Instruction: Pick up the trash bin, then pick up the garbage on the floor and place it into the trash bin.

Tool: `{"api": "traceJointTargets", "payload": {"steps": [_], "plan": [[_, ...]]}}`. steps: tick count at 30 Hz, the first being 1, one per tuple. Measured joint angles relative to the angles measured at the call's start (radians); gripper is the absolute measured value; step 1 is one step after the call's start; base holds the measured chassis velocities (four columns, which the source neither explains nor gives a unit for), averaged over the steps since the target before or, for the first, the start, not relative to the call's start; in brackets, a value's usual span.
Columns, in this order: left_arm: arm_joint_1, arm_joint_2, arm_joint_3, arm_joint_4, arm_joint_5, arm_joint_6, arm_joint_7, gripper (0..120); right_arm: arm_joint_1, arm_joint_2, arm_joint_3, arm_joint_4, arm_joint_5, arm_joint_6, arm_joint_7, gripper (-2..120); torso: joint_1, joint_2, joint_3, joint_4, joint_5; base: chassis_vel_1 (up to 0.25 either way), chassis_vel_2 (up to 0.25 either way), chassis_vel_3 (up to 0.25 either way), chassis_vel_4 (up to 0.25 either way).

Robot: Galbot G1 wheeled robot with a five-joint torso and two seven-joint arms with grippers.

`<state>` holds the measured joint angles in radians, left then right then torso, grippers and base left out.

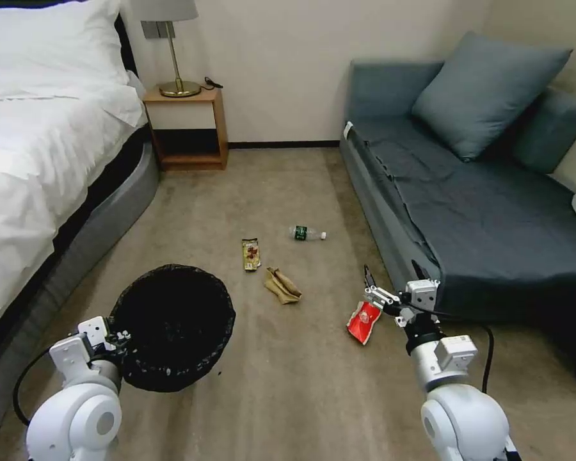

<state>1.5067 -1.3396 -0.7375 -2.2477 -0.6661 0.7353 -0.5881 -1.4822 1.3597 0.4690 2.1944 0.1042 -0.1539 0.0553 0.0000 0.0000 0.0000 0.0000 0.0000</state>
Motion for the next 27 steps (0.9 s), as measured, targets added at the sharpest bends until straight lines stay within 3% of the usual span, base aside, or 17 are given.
{"api": "traceJointTargets", "payload": {"steps": [17,27], "plan": [[-0.005,-0.001,-0.009,0.002,0.008,0.0,0.003,3,0.013,-0.001,-0.004,-0.008,0.0,-0.012,0.002,100,0.0,0.0,0.0,0.0,0.0,-0.099,0.1,0.095,-0.097],[-0.002,-0.009,-0.023,0.004,0.052,0.0,0.026,3,0.044,-0.011,-0.041,-0.049,0.002,-0.013,0.039,100,0.0,0.0,0.0,0.0,0.0001,-0.004,0.003,0.007,-0.004]]}}
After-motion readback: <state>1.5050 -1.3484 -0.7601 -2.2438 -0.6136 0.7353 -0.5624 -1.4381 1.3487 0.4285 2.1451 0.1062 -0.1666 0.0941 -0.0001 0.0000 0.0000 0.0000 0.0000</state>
